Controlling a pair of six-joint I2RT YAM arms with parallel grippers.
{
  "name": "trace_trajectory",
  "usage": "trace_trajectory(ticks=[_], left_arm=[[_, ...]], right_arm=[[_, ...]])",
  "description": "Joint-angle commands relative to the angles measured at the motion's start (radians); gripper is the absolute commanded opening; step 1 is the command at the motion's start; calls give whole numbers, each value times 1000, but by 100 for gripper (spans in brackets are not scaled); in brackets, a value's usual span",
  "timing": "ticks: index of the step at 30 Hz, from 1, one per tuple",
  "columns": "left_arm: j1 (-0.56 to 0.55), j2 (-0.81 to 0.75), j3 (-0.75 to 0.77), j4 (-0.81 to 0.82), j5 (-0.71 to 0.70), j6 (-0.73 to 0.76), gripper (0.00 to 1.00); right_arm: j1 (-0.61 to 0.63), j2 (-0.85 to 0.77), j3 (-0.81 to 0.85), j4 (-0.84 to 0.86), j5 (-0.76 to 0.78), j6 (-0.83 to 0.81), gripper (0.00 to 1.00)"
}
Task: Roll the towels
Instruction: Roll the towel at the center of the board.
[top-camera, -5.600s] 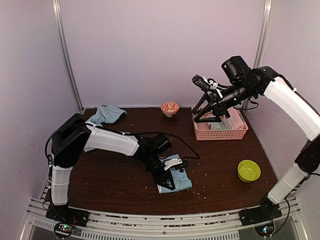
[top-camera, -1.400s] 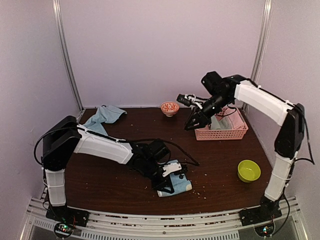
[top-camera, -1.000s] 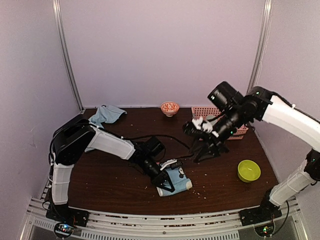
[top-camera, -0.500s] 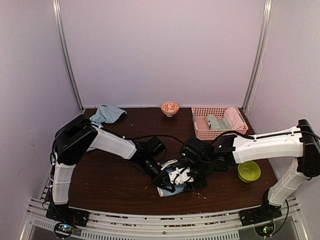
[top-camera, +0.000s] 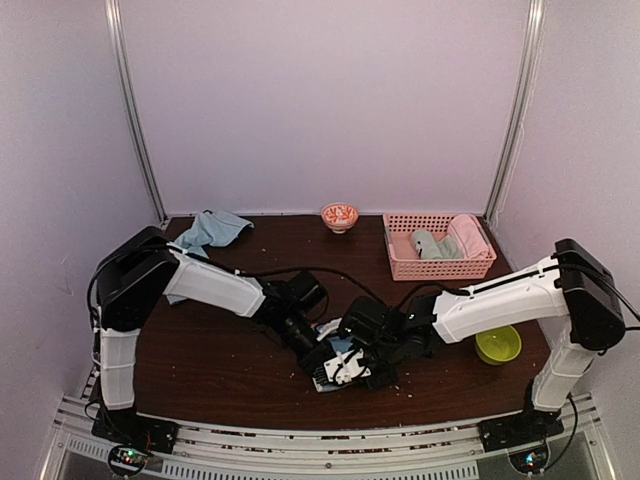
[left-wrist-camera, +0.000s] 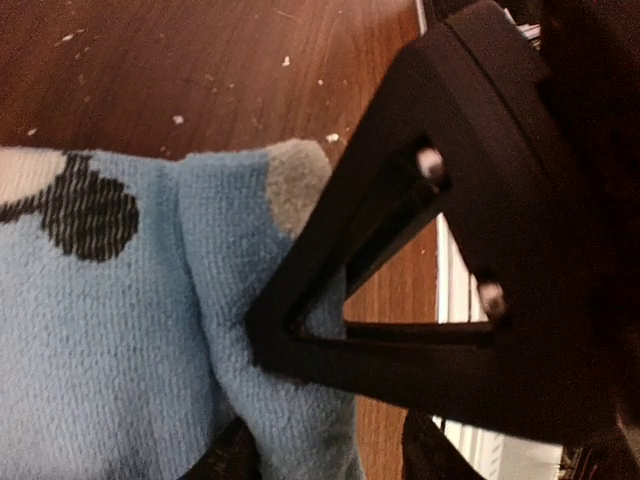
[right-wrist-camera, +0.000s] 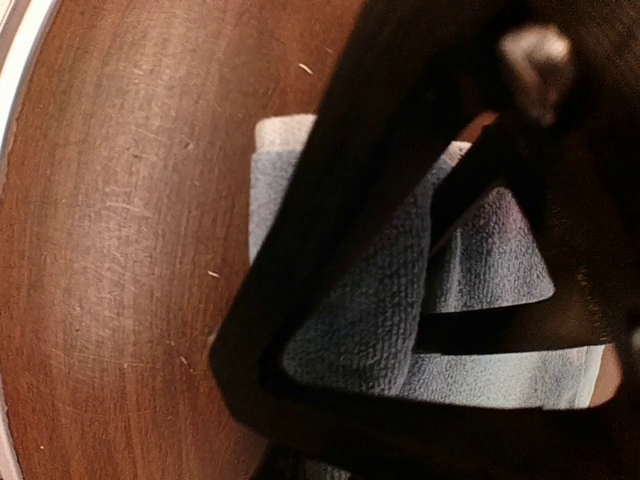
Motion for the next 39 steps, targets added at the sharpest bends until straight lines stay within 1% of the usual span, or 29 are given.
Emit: trace_trajectory(ticks=[1, 5, 8, 9, 10, 11, 12, 13, 14, 16, 18, 20, 24, 26, 32, 39], left_arm=[[32, -162, -128, -1, -274, 13, 50], [79, -313, -190, -1, -430, -13, 52], [87, -415, -222, 5, -615, -30, 52], [83, -463, -241, 25, -655, -25, 55], [66, -553, -277, 73, -711, -14, 58], [37, -627, -320, 158, -785, 6, 59], [-4, -707, -370, 199, -857, 39, 59], [-47, -774, -410, 274, -903, 73, 59], [-97, -824, -433, 309, -957, 98, 59], [-163, -872, -445, 328, -1022, 143, 59], [-219, -861, -423, 299, -1044, 182, 59], [-252, -804, -389, 240, -1026, 199, 58], [-268, -635, -311, 136, -906, 188, 56], [-270, -549, -271, 108, -878, 181, 56], [-277, -392, -215, 127, -879, 227, 55], [-284, -266, -186, 133, -830, 243, 48]], right_arm=[[5, 65, -2, -159, -147, -6, 7], [-14, 93, 66, -297, -261, 29, 6], [-77, 164, 179, -416, -352, 33, 6], [-110, 197, 228, -461, -396, 31, 6], [-145, 239, 282, -509, -442, 27, 6], [-176, 284, 339, -561, -484, 19, 6], [-205, 341, 395, -612, -520, 11, 6], [-228, 397, 456, -669, -545, -2, 5], [-248, 477, 505, -718, -568, -10, 5], [-282, 579, 592, -789, -596, -11, 5], [-306, 653, 650, -831, -612, -9, 5], [-319, 696, 681, -830, -610, 11, 5], [-323, 722, 691, -810, -594, 27, 5], [-322, 722, 690, -797, -583, 35, 5], [-323, 722, 694, -788, -569, 43, 5], [-323, 722, 692, -787, -586, 45, 5]])
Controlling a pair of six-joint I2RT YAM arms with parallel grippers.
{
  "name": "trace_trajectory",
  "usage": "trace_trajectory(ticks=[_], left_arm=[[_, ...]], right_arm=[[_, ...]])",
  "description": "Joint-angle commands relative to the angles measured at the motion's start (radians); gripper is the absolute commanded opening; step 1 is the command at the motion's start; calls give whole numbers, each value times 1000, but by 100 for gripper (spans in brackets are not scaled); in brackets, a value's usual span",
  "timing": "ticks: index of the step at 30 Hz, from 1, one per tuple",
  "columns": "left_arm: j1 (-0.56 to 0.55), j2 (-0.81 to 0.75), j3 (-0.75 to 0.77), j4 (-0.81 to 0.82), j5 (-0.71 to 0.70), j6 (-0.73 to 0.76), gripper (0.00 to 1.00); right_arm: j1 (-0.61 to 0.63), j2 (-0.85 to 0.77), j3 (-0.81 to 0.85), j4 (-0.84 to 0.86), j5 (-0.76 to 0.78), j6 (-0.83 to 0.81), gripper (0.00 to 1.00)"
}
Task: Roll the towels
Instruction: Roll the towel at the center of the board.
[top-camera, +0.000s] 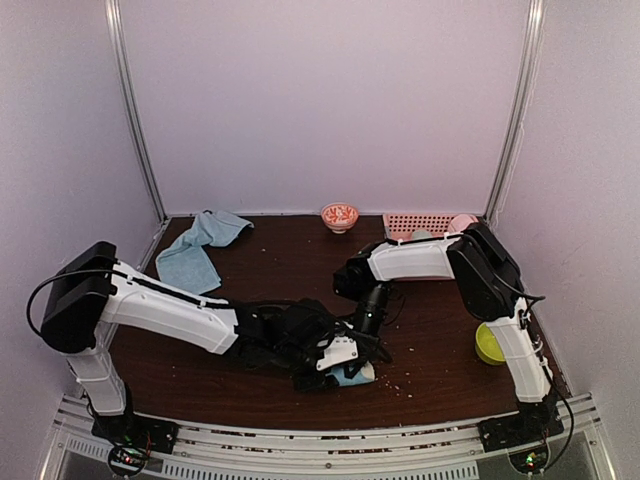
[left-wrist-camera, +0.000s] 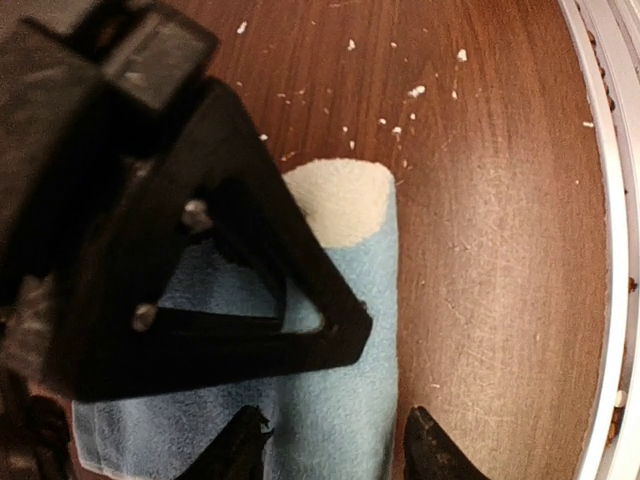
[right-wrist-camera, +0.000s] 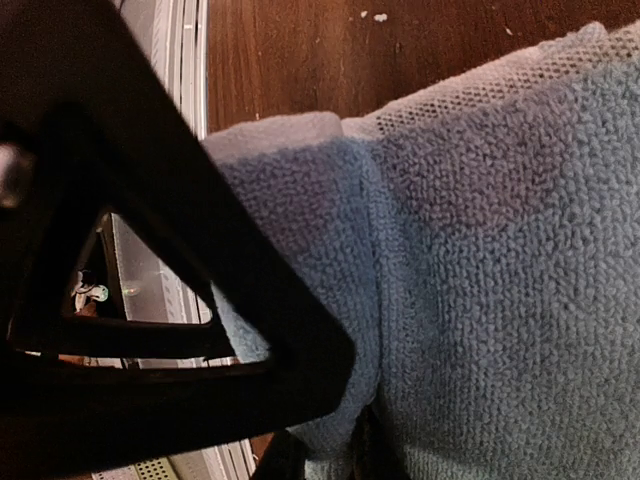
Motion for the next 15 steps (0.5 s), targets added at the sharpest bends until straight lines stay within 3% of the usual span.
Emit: trace_trajectory(ticks=[1, 8, 11, 13, 15], left_arm=[[-13, 57, 34, 25, 47, 25, 45], [-15, 103, 60, 17, 76, 0, 11], [-14, 101, 66, 6, 127, -27, 1], [-11, 108, 65, -9, 173, -51, 0], [2, 129, 74, -33, 227, -79, 0]], right_arm=[[11, 98, -46, 82, 220, 14, 5], [10, 60, -47, 77, 197, 6, 7], [-3, -41, -31, 48, 193, -10, 22], [-26, -143, -14, 48, 192, -9, 33], [-59, -243, 28, 48, 203, 8, 37]])
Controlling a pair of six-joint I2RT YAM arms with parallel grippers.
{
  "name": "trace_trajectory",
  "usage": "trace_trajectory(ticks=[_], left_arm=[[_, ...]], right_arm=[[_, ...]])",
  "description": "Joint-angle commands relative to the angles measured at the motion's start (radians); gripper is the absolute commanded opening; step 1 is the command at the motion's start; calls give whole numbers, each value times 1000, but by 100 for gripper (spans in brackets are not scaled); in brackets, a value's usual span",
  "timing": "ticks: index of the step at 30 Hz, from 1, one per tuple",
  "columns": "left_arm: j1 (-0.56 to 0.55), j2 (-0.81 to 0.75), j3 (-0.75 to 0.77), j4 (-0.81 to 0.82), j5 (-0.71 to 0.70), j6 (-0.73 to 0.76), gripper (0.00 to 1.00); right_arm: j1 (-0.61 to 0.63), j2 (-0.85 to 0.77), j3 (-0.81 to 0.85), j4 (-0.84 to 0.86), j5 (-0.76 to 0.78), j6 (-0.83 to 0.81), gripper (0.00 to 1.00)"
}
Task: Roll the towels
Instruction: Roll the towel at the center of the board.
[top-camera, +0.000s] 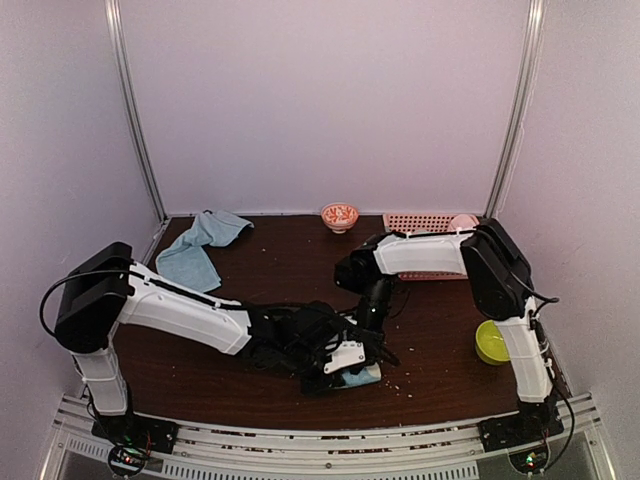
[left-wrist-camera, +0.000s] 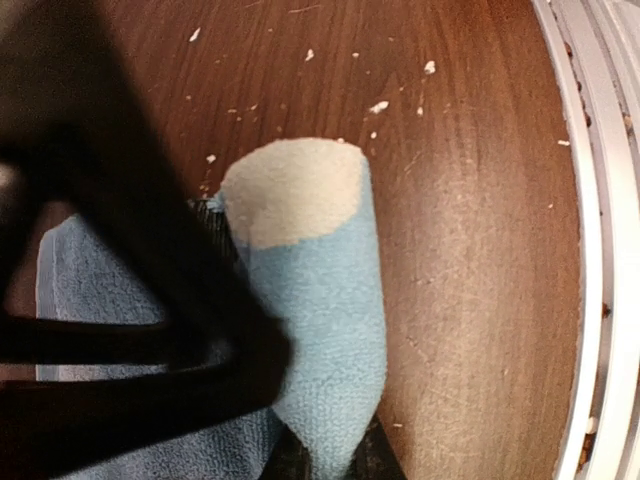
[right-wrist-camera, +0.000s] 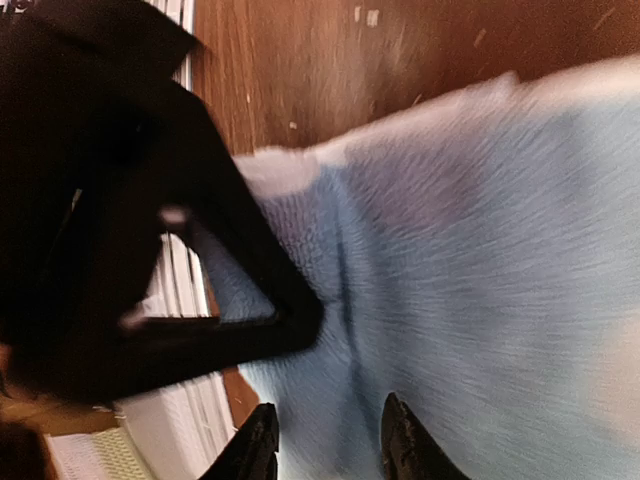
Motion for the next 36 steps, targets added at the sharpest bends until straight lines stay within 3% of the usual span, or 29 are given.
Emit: trace_trajectory(ticks=[1, 5, 11, 14, 17, 21, 25, 29, 36], left_arm=[[18, 63, 29, -39, 194, -75, 0], [109, 114, 53, -57, 356, -152, 0], [249, 205, 84, -7, 692, -296, 3], [272, 284, 168, -92, 784, -309, 4], [283, 344, 229, -172, 828, -296, 4], [303, 384, 250, -205, 860, -305, 4], [315, 402, 256, -224, 859, -301, 4], [317, 418, 267, -236, 861, -300, 5], [318, 428, 274, -243, 862, -297, 5]], right_arm=[[-70, -216, 65, 58, 132, 28, 38], [-134, -380, 108, 108, 120, 102, 39], [-167, -652, -6, 311, 141, 226, 37], [-162, -781, -98, 341, 64, 152, 39], [-101, -817, -179, 261, 50, 5, 39], [67, -813, -317, 218, 216, -101, 31], [206, -825, -510, 435, 474, 9, 33], [269, -780, -665, 665, 747, 88, 38], [330, -697, -779, 867, 838, 61, 42]])
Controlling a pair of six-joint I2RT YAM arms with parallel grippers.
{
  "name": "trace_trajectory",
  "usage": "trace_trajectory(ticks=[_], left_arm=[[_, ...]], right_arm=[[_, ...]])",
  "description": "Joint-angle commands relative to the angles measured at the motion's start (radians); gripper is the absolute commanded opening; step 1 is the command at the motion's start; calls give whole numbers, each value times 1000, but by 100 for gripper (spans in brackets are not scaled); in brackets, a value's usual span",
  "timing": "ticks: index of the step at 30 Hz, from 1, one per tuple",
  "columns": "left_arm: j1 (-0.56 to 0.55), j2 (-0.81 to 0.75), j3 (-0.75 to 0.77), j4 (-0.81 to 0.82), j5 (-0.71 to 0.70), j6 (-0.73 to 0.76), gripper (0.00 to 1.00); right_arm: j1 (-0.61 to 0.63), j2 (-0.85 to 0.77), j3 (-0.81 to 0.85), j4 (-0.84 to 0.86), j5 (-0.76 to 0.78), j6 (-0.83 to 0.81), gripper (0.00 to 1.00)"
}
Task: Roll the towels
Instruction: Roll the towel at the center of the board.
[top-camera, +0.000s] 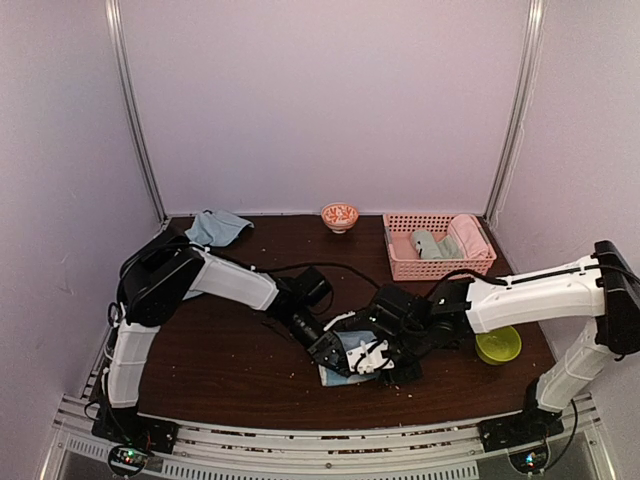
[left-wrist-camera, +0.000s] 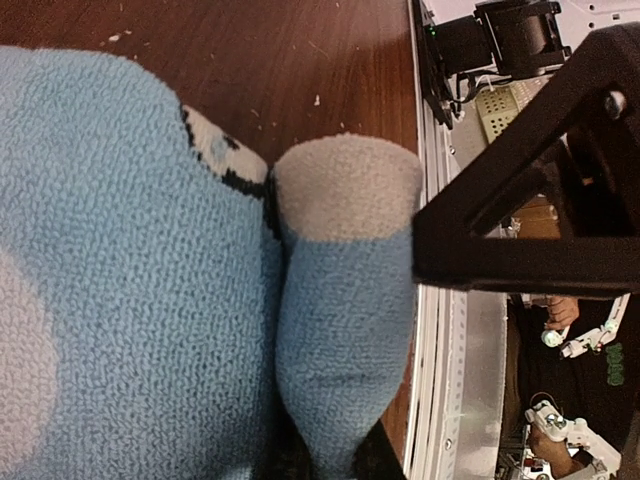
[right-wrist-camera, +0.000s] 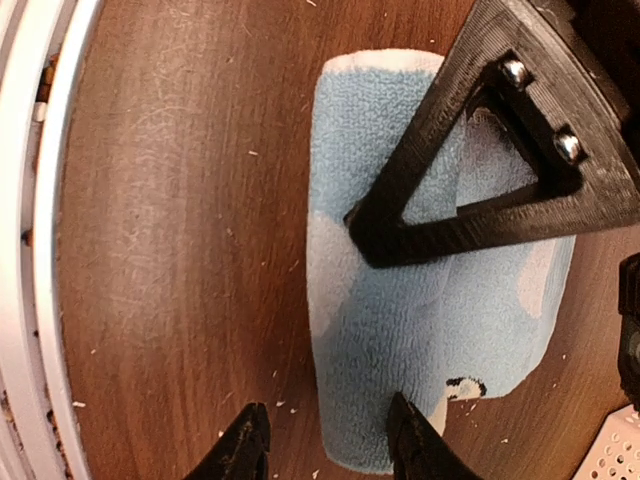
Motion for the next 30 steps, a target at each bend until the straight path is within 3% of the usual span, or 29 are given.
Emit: trace_trajectory(ticks=[1, 10, 15, 21, 30], left_arm=[[0, 65, -17, -98, -82, 0, 6], [2, 74, -2, -135, -101, 26, 9], [6, 19, -15, -148, -141, 44, 23], [23, -210, -125, -121, -332, 21, 45], [48, -617, -337, 24, -761, -37, 51]], right_arm=[[34, 48, -32, 201, 137, 13, 41], [70, 123, -92, 282, 208, -8, 41], [67, 215, -79, 226, 195, -23, 23], [17, 291, 10, 74, 21, 2, 11], [-77, 418, 262, -283, -233, 43, 7]])
